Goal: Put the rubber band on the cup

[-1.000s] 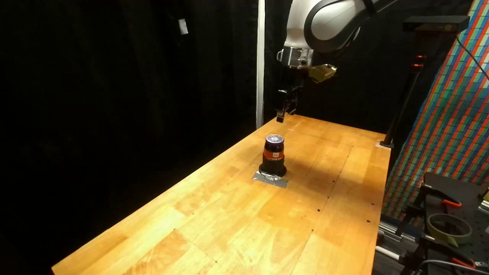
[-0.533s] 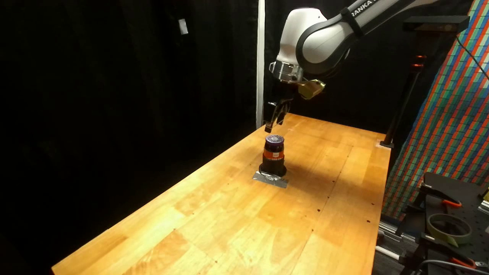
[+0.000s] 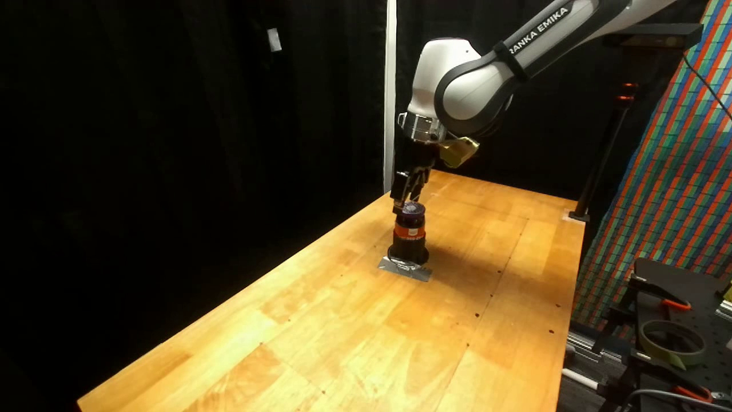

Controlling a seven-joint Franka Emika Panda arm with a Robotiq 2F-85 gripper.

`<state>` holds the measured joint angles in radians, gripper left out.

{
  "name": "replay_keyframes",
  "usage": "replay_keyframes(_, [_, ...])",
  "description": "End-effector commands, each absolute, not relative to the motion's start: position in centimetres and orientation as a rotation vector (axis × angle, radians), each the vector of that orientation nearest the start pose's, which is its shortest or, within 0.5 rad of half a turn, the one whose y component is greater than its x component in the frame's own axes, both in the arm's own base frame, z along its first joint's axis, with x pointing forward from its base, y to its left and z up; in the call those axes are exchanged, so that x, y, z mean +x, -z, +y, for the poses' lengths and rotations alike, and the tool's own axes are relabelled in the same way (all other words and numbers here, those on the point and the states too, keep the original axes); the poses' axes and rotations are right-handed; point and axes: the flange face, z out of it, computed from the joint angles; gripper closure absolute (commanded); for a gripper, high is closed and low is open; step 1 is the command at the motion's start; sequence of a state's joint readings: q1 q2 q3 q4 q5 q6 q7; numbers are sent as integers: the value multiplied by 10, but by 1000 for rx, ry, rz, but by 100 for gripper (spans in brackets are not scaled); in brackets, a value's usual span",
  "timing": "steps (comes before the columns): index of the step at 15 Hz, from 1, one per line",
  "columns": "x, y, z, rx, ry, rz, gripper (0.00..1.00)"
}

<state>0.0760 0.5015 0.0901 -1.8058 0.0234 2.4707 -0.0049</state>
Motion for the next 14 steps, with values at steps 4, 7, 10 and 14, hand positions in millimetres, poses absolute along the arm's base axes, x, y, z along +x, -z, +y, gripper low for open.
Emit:
replay_keyframes(4, [677, -269, 106, -3046, 326, -226, 0])
replay_keyframes(7, [680, -262, 104, -3051, 318, -221, 0])
replay_keyframes(10, [681, -256, 102, -3052, 303, -222, 0])
replay_keyframes(14, [672, -253, 102, -3068, 187, -236, 0])
